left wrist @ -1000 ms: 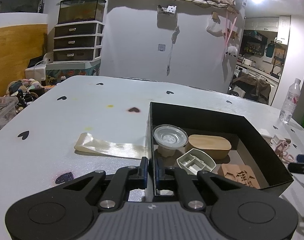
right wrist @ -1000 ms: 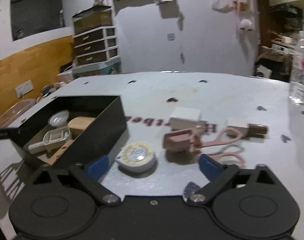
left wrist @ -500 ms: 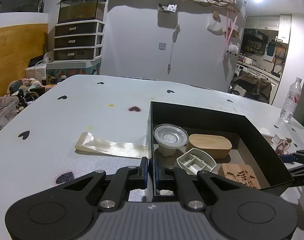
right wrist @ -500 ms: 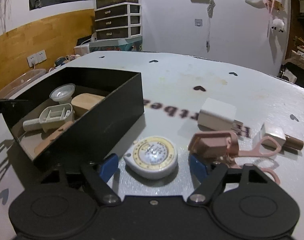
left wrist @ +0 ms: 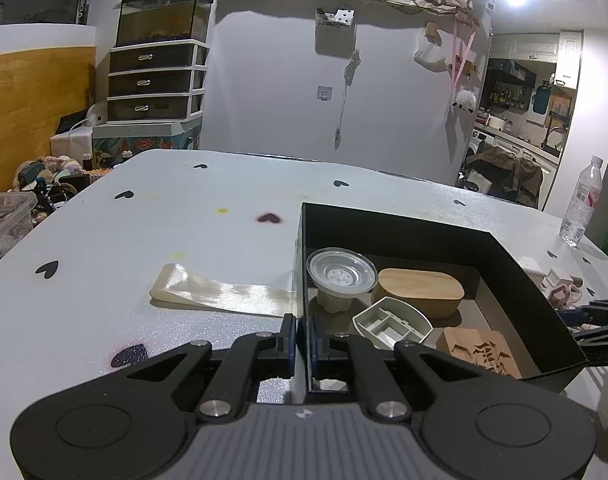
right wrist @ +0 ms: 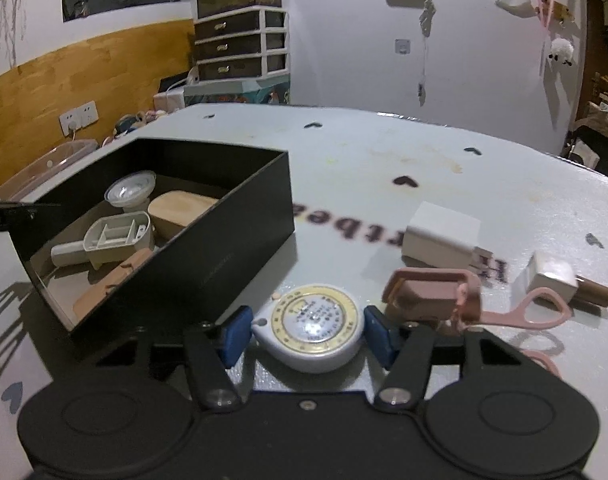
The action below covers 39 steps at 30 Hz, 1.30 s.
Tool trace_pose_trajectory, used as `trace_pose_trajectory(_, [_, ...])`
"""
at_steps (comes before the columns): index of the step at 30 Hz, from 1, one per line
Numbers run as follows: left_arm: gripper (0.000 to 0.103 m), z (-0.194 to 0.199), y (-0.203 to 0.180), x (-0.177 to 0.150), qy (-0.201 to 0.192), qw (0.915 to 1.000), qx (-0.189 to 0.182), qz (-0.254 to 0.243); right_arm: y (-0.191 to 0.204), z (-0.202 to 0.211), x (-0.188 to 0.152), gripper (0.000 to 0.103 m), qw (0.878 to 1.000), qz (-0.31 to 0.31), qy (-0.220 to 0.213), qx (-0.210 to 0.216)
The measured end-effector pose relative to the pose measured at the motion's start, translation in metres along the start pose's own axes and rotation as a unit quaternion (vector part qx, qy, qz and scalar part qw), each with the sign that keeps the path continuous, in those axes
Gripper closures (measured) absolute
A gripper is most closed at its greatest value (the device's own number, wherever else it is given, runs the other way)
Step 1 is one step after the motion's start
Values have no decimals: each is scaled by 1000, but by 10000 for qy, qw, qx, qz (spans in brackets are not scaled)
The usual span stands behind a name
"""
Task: Organize rigid objects
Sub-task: 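Place the tape measure into the black box and open the right gripper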
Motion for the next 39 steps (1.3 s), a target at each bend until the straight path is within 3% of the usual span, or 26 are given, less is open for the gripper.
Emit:
trace_pose_trajectory(8, [96, -1, 1, -1, 2, 10000, 2, -17, 22, 51, 33, 41, 9974, 103, -704, 64])
trace_pose_trajectory(11, [96, -1, 1, -1, 13, 10000, 17, -5, 41, 54, 52, 41, 9958, 102, -773, 474])
trace_pose_trajectory(17, [96, -2, 2, 0, 45, 10000, 20, 26, 73, 17, 74, 41, 9889, -315, -17, 1451])
trace_pose_trajectory(23, [96, -2, 2, 0, 39, 10000, 13, 39, 95, -23, 75, 41, 9750, -907, 645, 1925])
trace_pose_trajectory(30, [96, -3, 3, -1, 42, 9999, -33, 87, 108, -55, 61, 40, 9625, -1462, 1109, 1997])
trace_pose_trajectory(31, [96, -3, 3, -1, 43, 9999, -41, 92, 109, -57, 60, 32, 9605, -1527, 1153, 2023])
trace_pose_trajectory(32, [95, -3, 4, -1, 45, 9999, -49, 96, 110, -58, 60, 18, 9583, -1573, 1184, 2074])
trace_pose_trajectory(33, [95, -3, 4, -1, 44, 9999, -54, 100, 111, -57, 59, 14, 9582, -1571, 1185, 2076])
trace_pose_trajectory(39, [95, -3, 5, -2, 35, 9999, -71, 140, 110, -46, 64, 14, 9629, -1466, 1103, 1981])
Point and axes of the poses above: each gripper's, at about its wrist camera, not at the fingertips, and z roughly against the way its jaws point, y to its left, x to its top, the point moved 5 cm from there along -z, roughly the way its jaws point, and after that the axes turned 13 degrees about x, right-handed, at the moved point
